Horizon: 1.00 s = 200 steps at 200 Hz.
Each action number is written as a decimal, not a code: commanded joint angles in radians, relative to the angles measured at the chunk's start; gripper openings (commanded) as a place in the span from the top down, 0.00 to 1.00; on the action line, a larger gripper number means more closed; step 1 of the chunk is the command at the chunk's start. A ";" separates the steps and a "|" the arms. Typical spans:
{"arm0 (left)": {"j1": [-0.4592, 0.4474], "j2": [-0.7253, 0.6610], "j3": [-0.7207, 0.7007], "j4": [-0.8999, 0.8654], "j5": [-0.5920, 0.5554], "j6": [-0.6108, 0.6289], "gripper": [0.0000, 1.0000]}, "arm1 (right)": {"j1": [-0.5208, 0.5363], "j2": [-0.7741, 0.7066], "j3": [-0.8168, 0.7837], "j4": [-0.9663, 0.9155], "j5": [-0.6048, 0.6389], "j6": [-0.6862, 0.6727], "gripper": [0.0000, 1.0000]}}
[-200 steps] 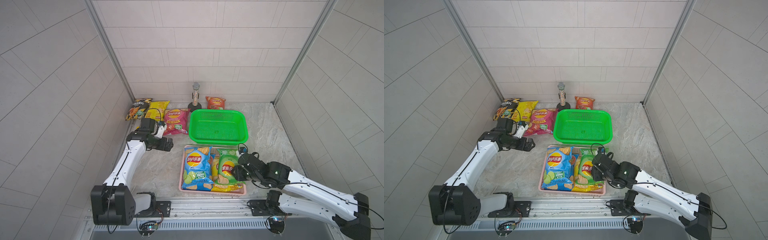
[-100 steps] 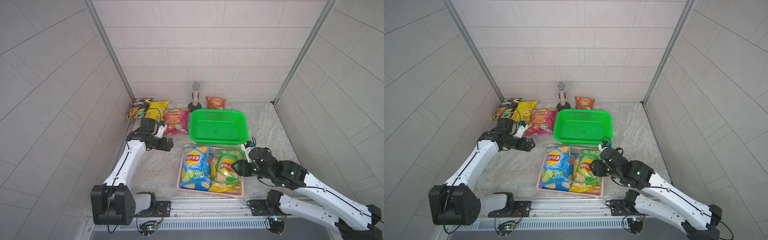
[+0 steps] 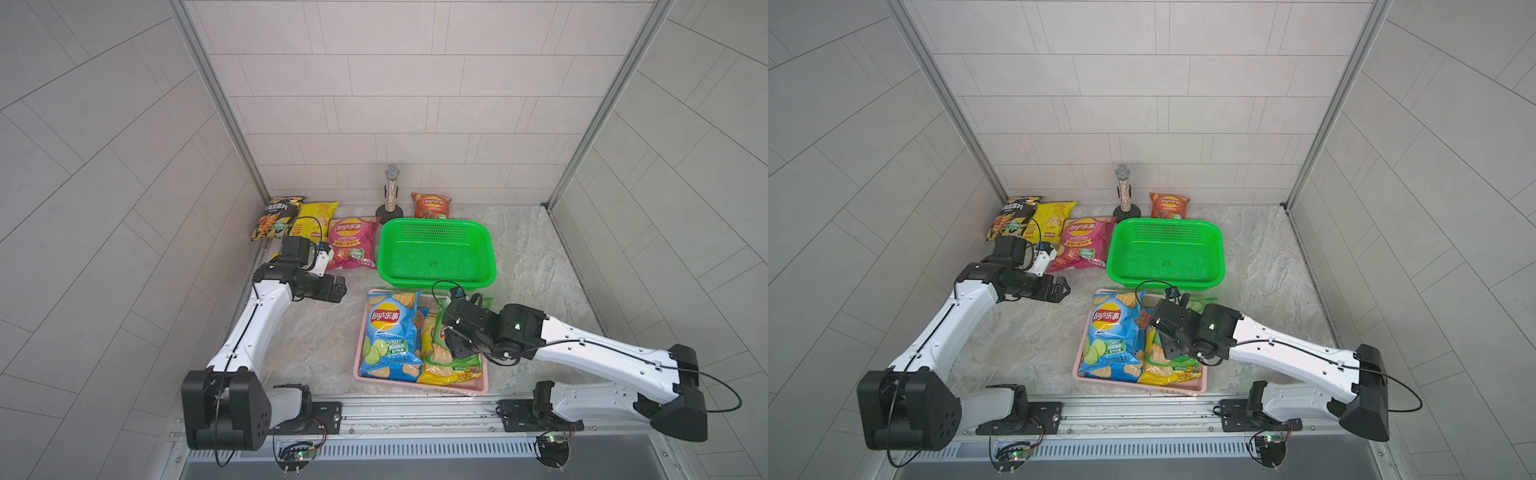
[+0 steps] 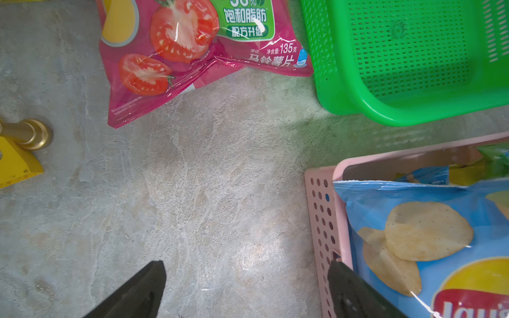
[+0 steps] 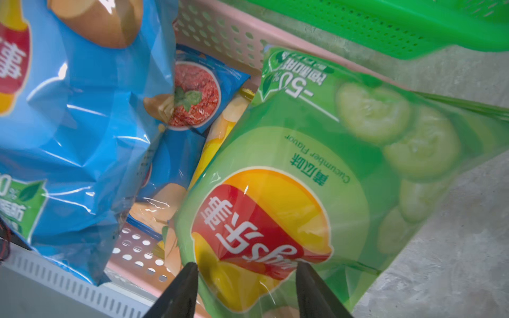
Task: Put the potato chips into the basket
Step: Place the potato chip in the basket.
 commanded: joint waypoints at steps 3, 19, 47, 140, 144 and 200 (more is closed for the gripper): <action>0.003 0.002 0.002 -0.011 -0.006 0.012 0.01 | 0.014 -0.008 -0.009 -0.012 0.047 0.014 0.49; 0.003 0.000 0.002 -0.010 -0.006 0.012 0.01 | 0.014 -0.013 -0.027 0.009 0.048 0.017 0.51; 0.004 -0.002 0.002 -0.010 -0.007 0.012 0.01 | 0.014 -0.016 -0.043 0.023 0.041 0.016 0.56; 0.004 0.000 0.002 -0.011 -0.006 0.012 0.01 | 0.014 -0.109 -0.060 0.088 0.014 -0.031 1.00; 0.003 0.000 0.002 -0.011 -0.006 0.012 0.01 | 0.014 -0.116 -0.060 0.092 0.012 -0.038 1.00; 0.003 0.002 0.002 -0.011 -0.006 0.012 0.01 | 0.014 -0.174 -0.079 0.136 -0.045 -0.099 1.00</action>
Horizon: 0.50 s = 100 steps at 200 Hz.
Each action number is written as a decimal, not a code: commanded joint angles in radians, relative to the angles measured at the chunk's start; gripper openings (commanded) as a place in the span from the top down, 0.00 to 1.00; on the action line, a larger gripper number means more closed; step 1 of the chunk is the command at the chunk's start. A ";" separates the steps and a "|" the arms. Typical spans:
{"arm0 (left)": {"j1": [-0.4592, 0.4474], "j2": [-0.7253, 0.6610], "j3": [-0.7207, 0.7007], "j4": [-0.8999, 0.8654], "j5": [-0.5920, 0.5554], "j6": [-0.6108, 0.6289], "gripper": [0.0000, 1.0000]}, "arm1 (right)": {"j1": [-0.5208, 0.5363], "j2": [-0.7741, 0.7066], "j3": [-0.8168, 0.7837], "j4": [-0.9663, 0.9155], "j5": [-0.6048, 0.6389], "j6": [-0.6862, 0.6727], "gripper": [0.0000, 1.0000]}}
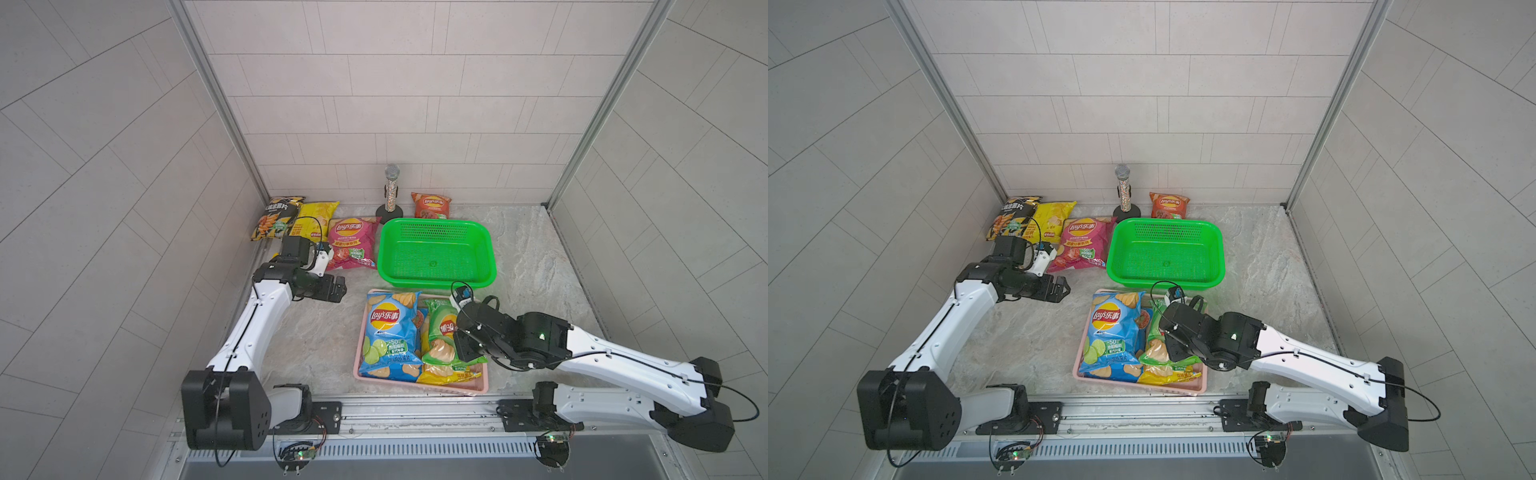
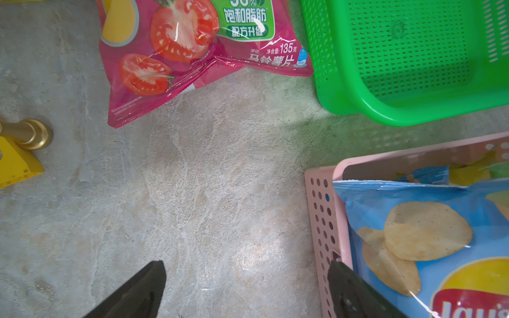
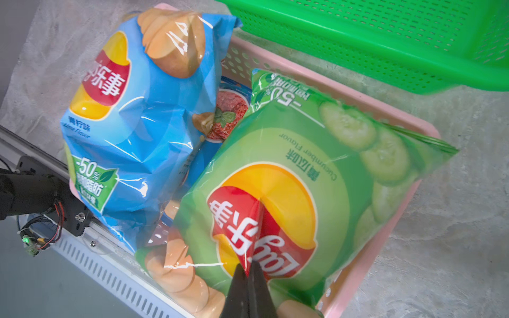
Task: Put the potato chips into the basket
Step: Place the potato chip in the basket.
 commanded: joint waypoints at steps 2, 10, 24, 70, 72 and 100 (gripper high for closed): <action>0.004 0.001 0.002 -0.012 -0.005 0.012 0.01 | 0.004 -0.023 -0.020 0.030 -0.023 -0.035 1.00; 0.004 0.002 0.002 -0.012 -0.006 0.012 0.01 | 0.004 -0.021 -0.033 0.035 -0.025 -0.032 1.00; 0.003 0.001 0.002 -0.012 -0.006 0.012 0.01 | 0.004 -0.010 -0.052 0.035 -0.028 -0.021 1.00; 0.004 0.003 0.004 -0.011 -0.005 0.012 0.01 | 0.004 -0.016 -0.085 0.034 -0.053 0.007 0.66; 0.003 0.003 0.003 -0.010 -0.006 0.012 0.01 | 0.004 -0.018 -0.080 0.029 -0.050 0.007 0.64; 0.004 0.005 0.004 -0.012 -0.002 0.012 0.01 | -0.006 -0.063 -0.018 -0.015 -0.009 0.001 0.60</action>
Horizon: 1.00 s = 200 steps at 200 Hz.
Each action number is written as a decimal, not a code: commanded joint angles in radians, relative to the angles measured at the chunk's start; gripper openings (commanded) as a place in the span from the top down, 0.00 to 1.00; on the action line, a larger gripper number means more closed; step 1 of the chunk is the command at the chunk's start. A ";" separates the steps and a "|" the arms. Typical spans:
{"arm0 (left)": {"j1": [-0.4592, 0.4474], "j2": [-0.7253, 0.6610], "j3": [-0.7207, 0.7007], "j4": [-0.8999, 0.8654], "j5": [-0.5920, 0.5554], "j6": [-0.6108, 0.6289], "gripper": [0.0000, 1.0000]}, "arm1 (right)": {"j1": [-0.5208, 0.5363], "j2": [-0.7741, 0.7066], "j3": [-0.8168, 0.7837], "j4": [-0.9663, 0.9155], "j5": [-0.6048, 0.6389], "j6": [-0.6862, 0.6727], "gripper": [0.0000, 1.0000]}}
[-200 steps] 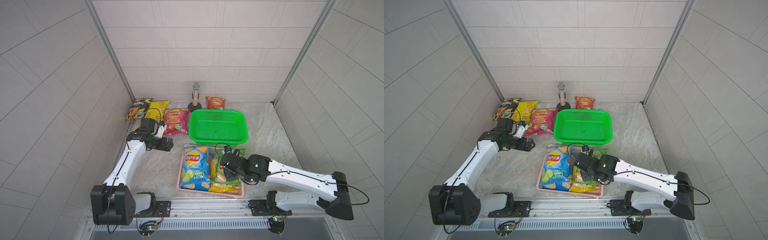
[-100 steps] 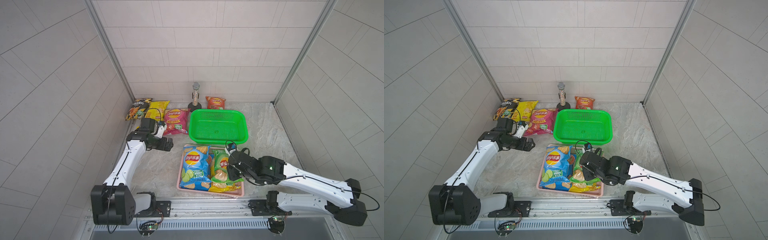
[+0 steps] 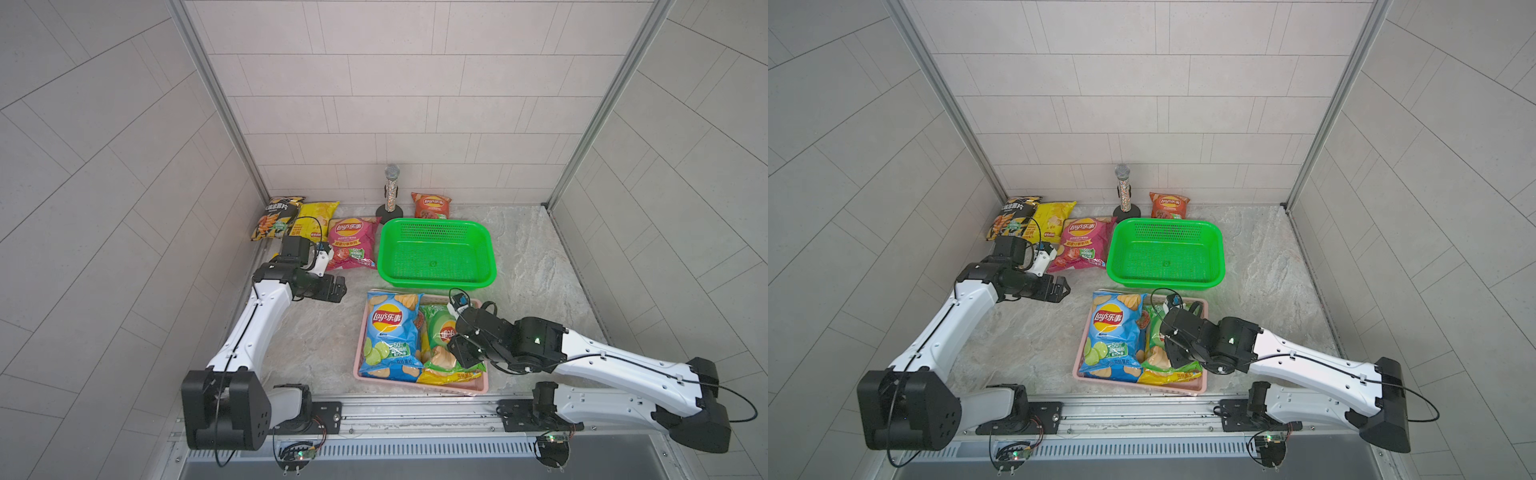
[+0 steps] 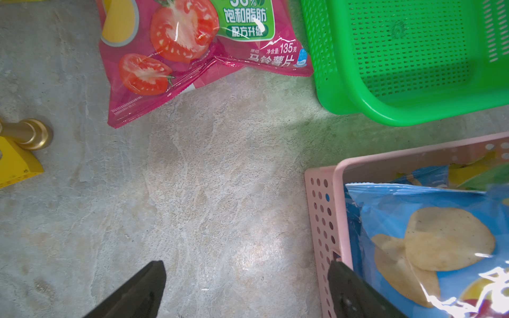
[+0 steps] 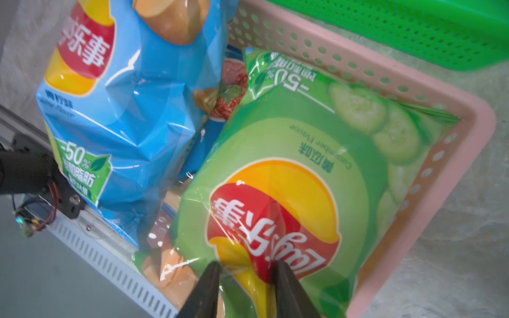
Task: Put the potato chips into the basket
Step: Place the potato chip in the basket.
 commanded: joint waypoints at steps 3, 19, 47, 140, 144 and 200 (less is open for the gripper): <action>0.003 0.005 0.004 -0.011 -0.002 0.012 0.00 | -0.009 -0.054 0.057 -0.045 0.035 -0.001 0.61; 0.004 0.005 0.003 -0.012 -0.004 0.012 0.01 | -0.033 -0.066 0.071 -0.011 0.005 -0.001 0.66; 0.004 0.005 0.002 -0.012 -0.005 0.012 0.01 | -0.069 -0.033 0.054 0.064 -0.043 0.004 0.74; 0.004 0.007 0.002 -0.010 -0.008 0.012 0.01 | -0.109 -0.018 -0.204 0.283 -0.109 0.080 0.78; 0.003 0.007 0.002 -0.010 -0.009 0.012 0.01 | -0.109 -0.020 -0.208 0.286 -0.111 0.079 0.78; 0.004 0.007 0.002 -0.009 -0.007 0.012 0.01 | -0.110 -0.110 -0.071 0.126 -0.053 0.020 0.57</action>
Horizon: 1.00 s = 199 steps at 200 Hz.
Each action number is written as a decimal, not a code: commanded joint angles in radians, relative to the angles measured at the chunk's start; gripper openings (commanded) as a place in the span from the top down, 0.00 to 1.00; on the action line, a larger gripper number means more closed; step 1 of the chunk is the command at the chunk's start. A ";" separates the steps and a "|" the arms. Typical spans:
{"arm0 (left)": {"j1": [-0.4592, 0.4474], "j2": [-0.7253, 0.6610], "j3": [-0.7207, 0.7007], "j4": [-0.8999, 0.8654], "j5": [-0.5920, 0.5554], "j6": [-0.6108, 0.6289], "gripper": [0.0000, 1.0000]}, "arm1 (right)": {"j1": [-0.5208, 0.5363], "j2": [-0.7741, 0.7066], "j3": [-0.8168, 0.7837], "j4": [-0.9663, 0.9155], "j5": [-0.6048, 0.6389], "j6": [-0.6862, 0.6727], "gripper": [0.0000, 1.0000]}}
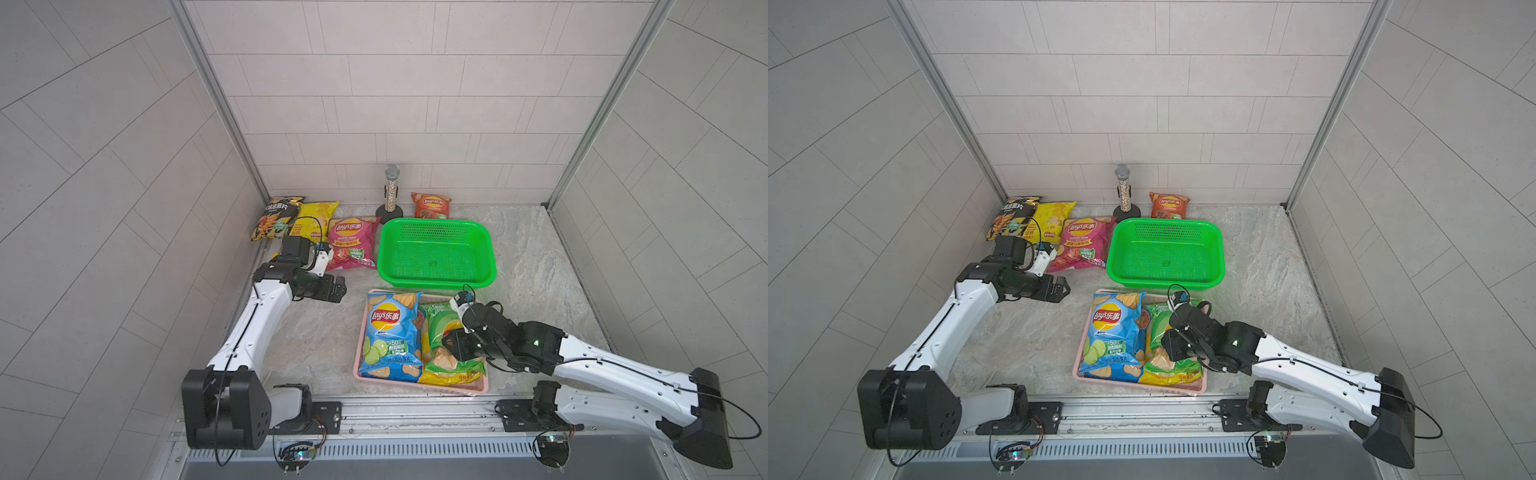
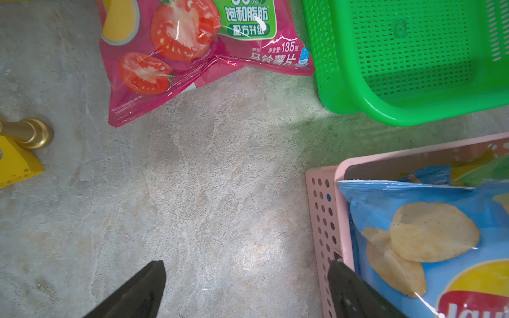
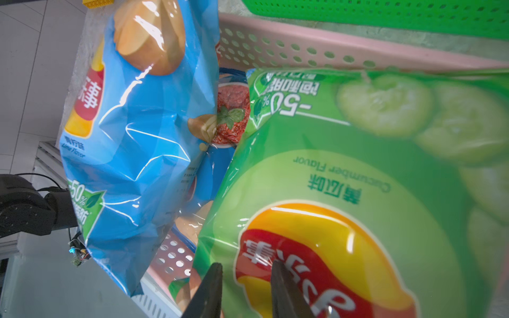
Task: Put the potato chips into the basket
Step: Place the potato chip in the basket, then move the basket to the corner of the board.
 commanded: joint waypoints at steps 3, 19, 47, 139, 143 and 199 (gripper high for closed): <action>0.004 0.004 0.002 -0.010 -0.002 0.012 0.01 | -0.004 -0.047 0.099 -0.121 0.059 -0.039 0.55; 0.003 0.005 0.002 -0.011 -0.002 0.012 0.01 | -0.010 -0.069 0.155 -0.182 0.099 -0.049 0.49; 0.004 0.002 0.002 -0.010 -0.003 0.012 0.00 | -0.049 -0.132 0.176 -0.257 0.174 0.005 0.47; 0.004 0.000 0.000 -0.011 0.002 0.012 0.01 | -0.307 -0.359 -0.114 -0.303 0.156 0.157 0.55; 0.004 0.000 0.000 -0.010 0.003 0.012 0.01 | -0.313 -0.365 -0.123 -0.300 0.151 0.156 0.55; 0.004 0.004 0.000 -0.011 0.000 0.012 0.01 | -0.376 -0.280 -0.234 -0.128 -0.030 0.104 0.57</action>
